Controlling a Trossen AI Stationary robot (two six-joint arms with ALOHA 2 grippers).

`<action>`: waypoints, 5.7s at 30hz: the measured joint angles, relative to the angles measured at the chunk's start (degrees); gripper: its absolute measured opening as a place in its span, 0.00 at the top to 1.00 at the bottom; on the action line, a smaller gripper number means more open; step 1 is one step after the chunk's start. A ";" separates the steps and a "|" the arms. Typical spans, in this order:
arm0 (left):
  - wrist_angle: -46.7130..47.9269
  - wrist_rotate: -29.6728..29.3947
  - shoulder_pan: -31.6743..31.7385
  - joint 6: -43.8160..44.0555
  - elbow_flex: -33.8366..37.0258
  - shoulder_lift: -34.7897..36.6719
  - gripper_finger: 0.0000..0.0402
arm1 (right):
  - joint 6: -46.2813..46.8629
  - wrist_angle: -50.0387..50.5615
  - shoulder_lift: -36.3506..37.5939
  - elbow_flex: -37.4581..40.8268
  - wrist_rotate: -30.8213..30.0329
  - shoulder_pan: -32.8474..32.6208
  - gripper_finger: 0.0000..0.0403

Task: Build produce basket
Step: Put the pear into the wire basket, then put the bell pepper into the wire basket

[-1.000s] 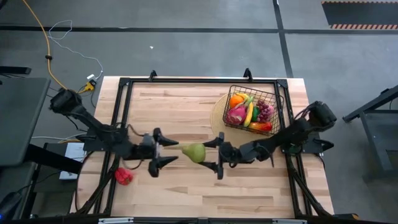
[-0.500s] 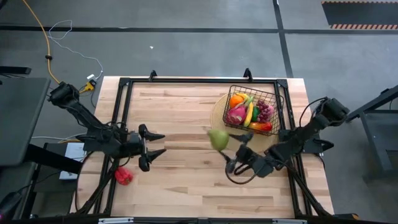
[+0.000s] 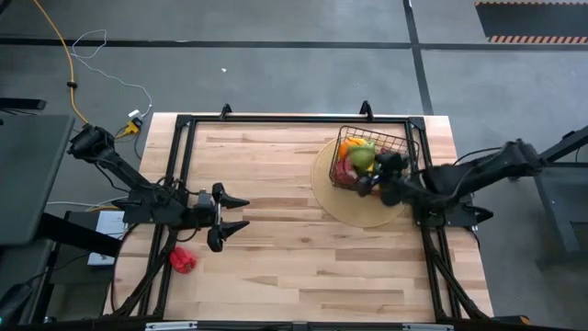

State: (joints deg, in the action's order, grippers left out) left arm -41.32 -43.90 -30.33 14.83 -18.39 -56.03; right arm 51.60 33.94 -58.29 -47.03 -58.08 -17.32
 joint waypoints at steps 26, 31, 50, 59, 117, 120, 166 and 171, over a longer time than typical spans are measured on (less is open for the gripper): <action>0.00 -0.24 0.00 -0.01 -0.02 0.02 0.27 | 10.97 26.77 4.29 0.07 29.44 9.05 0.20; 0.00 -0.22 0.00 -0.01 -0.02 0.02 0.27 | 9.39 27.85 4.29 0.07 29.62 9.05 0.20; 0.00 -0.22 0.00 -0.02 -0.04 0.02 0.27 | 3.84 28.08 4.25 0.07 26.60 9.03 0.04; 0.00 -0.22 0.00 -0.02 -0.04 0.02 0.27 | 4.93 28.43 4.46 -0.20 18.64 9.05 0.05; 66.38 30.37 -6.77 32.55 -30.40 -14.58 0.27 | -42.67 -82.59 -4.02 30.08 31.67 -11.72 0.05; 84.93 35.77 -9.34 38.00 -37.23 -20.68 0.27 | -42.66 -82.54 -4.03 30.08 31.67 -11.72 0.05; 112.22 48.60 -20.53 48.06 -38.17 -35.12 0.27 | -40.95 -79.13 -4.01 30.08 31.67 -11.69 0.05; 107.97 47.32 -19.88 47.61 -35.43 -35.02 0.27 | -40.95 -78.60 -4.01 30.08 31.67 -11.69 0.05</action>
State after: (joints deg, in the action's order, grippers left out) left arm 66.65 3.42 -50.20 62.44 -53.82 -91.05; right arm 10.66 -44.66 -62.30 -16.95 -26.41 -29.02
